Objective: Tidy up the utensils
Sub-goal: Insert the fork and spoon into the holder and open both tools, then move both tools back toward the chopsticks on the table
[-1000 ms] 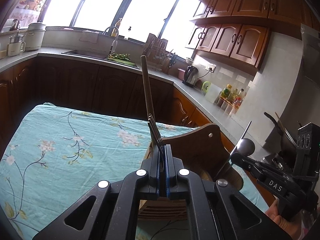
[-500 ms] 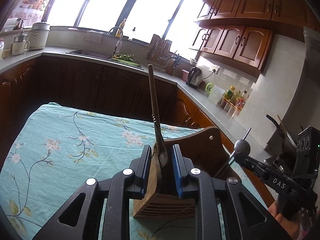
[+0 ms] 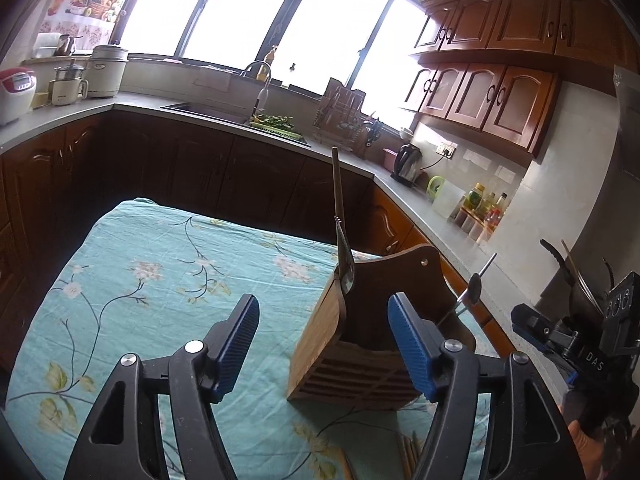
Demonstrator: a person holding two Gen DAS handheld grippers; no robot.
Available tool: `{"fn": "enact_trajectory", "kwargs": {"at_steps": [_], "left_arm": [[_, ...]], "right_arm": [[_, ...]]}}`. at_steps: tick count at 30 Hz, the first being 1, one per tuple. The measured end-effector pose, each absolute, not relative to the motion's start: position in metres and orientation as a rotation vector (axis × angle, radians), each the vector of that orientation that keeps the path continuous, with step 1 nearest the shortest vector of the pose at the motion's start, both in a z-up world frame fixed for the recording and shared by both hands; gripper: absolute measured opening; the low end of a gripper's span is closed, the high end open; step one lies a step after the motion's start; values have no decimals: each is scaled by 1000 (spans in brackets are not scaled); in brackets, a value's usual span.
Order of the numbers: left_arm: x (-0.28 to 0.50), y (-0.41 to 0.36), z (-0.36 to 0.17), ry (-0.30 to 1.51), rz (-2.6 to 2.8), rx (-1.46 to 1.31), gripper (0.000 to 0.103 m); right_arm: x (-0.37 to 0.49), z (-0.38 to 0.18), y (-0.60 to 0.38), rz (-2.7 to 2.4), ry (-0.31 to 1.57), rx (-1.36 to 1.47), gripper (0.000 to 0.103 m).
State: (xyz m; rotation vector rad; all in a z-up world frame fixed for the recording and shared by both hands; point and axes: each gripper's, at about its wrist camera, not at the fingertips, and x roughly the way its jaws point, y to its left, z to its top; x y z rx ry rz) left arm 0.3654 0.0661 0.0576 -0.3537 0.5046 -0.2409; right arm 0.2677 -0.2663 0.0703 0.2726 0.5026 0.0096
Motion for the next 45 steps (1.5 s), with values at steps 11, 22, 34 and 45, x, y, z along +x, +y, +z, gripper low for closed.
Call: {"fn": "enact_trajectory", "kwargs": {"at_steps": [11, 22, 34, 45], "left_arm": [[274, 69, 51, 557, -240, -356, 79], [194, 79, 41, 625, -224, -337, 82], [169, 68, 32, 716, -216, -295, 82], [189, 42, 28, 788, -222, -225, 81]], "right_arm": [[197, 57, -260, 29, 502, 325, 92], [130, 35, -264, -3, 533, 362, 101], [99, 6, -266, -37, 590, 353, 100], [106, -1, -266, -31, 614, 348, 100]]}}
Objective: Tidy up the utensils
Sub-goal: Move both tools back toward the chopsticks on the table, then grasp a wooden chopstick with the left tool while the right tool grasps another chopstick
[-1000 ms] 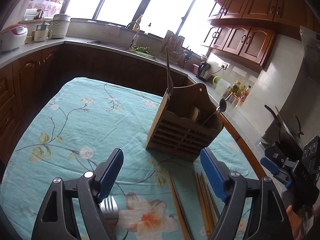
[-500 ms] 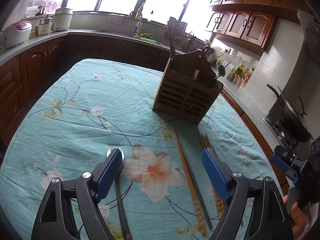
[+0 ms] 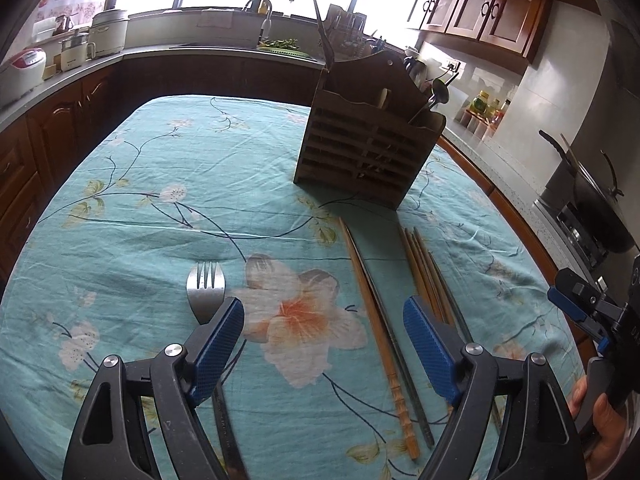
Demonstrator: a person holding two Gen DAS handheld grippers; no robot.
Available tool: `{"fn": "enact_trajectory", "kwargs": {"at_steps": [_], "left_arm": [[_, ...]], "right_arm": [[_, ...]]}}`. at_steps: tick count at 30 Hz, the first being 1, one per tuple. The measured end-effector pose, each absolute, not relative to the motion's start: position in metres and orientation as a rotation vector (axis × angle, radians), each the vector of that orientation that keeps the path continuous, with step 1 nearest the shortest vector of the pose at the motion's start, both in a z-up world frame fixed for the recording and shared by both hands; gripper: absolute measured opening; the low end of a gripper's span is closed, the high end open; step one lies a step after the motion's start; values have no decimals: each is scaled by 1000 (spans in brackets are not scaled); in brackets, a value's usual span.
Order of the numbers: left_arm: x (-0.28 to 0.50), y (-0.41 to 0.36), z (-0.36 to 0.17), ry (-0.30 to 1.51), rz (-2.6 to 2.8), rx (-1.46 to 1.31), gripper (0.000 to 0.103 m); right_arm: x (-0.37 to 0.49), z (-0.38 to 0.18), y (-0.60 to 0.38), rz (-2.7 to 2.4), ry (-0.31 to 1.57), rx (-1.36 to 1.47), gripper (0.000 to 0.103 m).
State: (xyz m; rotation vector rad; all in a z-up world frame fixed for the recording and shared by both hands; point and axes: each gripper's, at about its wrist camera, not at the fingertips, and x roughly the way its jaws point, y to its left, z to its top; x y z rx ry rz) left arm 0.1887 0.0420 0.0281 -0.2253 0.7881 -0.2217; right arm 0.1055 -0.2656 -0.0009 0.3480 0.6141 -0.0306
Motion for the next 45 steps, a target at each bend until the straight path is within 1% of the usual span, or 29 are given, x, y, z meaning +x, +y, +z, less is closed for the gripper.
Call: {"fn": "enact_trajectory", "kwargs": {"at_steps": [5, 8, 12, 13, 18, 21, 22, 23, 24, 26, 27, 28, 29, 30, 31, 33, 35, 36, 37, 38, 39, 45], "left_arm": [[208, 20, 19, 855, -234, -140, 80], [219, 5, 11, 893, -242, -89, 78], [233, -10, -3, 952, -240, -32, 62], [236, -11, -4, 947, -240, -25, 63], [249, -16, -6, 947, -225, 3, 61], [259, -16, -9, 949, -220, 1, 59], [264, -14, -9, 952, -220, -5, 57], [268, -13, -9, 955, -223, -16, 57], [274, -11, -9, 956, -226, -25, 57], [287, -8, -9, 961, -221, -29, 57], [293, -7, -8, 963, -225, -32, 57], [299, -7, -8, 964, -228, -28, 57], [305, -7, -9, 962, -225, -20, 57], [311, -8, -11, 964, -222, -12, 56], [318, -8, -13, 972, -223, -10, 53], [330, -9, -16, 971, -225, -6, 51], [340, -9, -18, 972, -224, 6, 48], [344, -9, -20, 972, -225, 9, 46], [348, -9, -21, 971, -225, 11, 43], [351, -8, -21, 969, -225, 14, 41], [354, -7, -23, 969, -228, 14, 39], [364, -13, -28, 964, -232, 56, 39]], "right_arm": [[111, -1, -268, -35, 616, 356, 100], [113, -1, -270, -41, 615, 362, 100], [115, -2, -275, -49, 616, 373, 100], [115, -2, -276, -51, 617, 373, 100], [122, -1, -278, -49, 620, 370, 100], [134, -4, -276, -44, 638, 352, 96], [140, -6, -275, -39, 648, 349, 91], [146, -8, -274, -35, 659, 346, 84], [153, -10, -272, -29, 673, 340, 79], [170, -15, -268, -22, 712, 319, 62], [179, -19, -266, -20, 732, 310, 57], [188, -22, -265, -18, 754, 303, 48], [197, -26, -263, -18, 778, 294, 42], [205, -30, -261, -15, 795, 286, 40], [213, -33, -259, -15, 810, 276, 37], [228, -40, -254, -14, 848, 253, 31], [241, -47, -250, -15, 883, 227, 20], [246, -50, -248, -23, 901, 211, 18], [251, -54, -247, -30, 919, 199, 13], [255, -57, -247, -38, 935, 186, 10], [256, -58, -246, -41, 932, 174, 10], [265, -56, -241, -33, 951, 167, 10]]}}
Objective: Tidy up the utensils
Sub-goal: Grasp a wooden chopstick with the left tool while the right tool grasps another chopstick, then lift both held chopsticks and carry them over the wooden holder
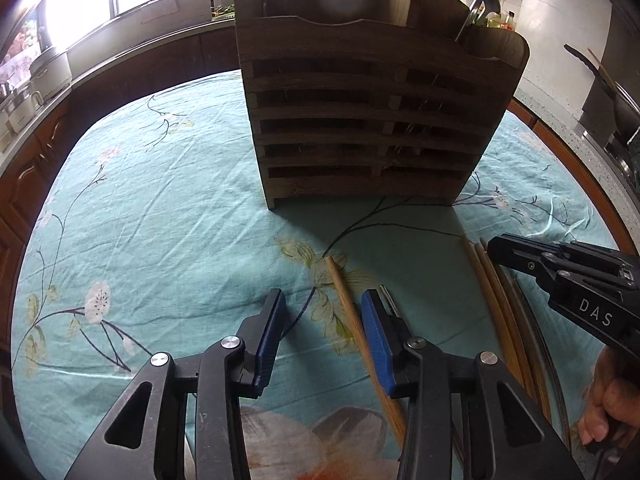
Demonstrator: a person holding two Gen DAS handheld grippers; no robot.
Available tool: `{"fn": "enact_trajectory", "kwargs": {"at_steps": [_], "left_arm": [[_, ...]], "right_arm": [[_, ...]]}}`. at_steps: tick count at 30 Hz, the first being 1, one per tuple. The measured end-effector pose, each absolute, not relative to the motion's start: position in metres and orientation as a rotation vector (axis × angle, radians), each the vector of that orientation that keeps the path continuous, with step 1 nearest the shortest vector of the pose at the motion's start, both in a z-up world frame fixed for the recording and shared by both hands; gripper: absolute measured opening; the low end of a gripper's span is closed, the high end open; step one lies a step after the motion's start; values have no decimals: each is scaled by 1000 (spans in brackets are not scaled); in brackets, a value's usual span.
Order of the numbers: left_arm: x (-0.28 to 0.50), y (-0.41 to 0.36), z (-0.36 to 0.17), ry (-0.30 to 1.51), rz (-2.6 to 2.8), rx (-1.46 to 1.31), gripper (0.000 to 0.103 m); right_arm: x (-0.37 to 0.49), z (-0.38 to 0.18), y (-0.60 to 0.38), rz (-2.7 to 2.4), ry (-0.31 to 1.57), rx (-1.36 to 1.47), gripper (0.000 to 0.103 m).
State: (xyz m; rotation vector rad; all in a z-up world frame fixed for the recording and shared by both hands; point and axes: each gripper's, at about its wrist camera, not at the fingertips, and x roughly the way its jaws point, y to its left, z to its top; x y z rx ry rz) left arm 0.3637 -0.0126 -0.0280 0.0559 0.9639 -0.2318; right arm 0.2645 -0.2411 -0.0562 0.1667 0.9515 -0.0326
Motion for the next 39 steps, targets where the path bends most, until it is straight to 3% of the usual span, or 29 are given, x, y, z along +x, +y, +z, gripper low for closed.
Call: {"fn": "enact_trajectory", "kwargs": {"at_steps": [10, 15, 17, 19, 24, 39], "left_arm": [[360, -14, -30, 953, -238, 79, 39], [359, -18, -26, 943, -241, 86, 38], [360, -20, -26, 936, -246, 92, 30], [361, -20, -26, 933, -257, 87, 12], [358, -14, -25, 934, -284, 47, 4], [271, 51, 61, 720, -382, -199, 3]], "right_arm": [[264, -56, -238, -21, 955, 147, 13], [272, -57, -231, -35, 956, 85, 8], [278, -57, -237, -33, 955, 99, 5], [277, -58, -238, -28, 960, 110, 5], [272, -53, -240, -7, 951, 177, 4], [201, 43, -246, 77, 686, 293, 4]]}}
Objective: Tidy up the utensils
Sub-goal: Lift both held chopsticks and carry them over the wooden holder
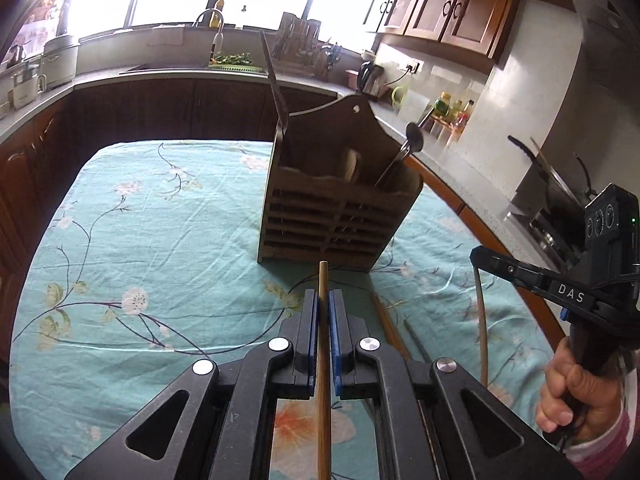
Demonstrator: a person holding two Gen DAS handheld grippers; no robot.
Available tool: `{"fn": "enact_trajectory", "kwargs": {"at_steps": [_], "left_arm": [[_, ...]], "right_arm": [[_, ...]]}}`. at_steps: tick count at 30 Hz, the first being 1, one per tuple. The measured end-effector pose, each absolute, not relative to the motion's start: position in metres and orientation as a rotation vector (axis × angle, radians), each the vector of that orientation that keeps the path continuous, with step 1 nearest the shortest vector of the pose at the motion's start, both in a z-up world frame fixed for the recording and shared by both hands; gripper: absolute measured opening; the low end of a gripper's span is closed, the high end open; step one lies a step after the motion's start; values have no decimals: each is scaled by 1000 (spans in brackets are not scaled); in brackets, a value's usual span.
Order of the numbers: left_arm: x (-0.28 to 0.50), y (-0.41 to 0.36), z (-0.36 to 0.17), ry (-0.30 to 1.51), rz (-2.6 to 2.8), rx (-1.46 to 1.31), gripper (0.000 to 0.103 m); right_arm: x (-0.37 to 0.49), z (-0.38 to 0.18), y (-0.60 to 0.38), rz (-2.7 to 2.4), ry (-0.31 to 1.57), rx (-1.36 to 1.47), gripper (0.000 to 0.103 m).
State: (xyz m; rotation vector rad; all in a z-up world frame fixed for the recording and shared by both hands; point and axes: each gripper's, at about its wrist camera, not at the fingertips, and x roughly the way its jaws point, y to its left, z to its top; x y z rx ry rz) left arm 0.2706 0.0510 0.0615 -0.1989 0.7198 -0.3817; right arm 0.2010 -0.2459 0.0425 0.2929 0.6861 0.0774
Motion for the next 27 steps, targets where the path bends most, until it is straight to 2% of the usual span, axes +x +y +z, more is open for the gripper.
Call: {"fn": "enact_trajectory", "kwargs": {"at_steps": [14, 27], "left_arm": [[200, 85, 120, 555, -403, -226, 3], [205, 91, 127, 523, -377, -225, 3]], "right_arm": [[169, 112, -233, 103, 498, 248, 4], [175, 122, -232, 104, 466, 237, 4]]}}
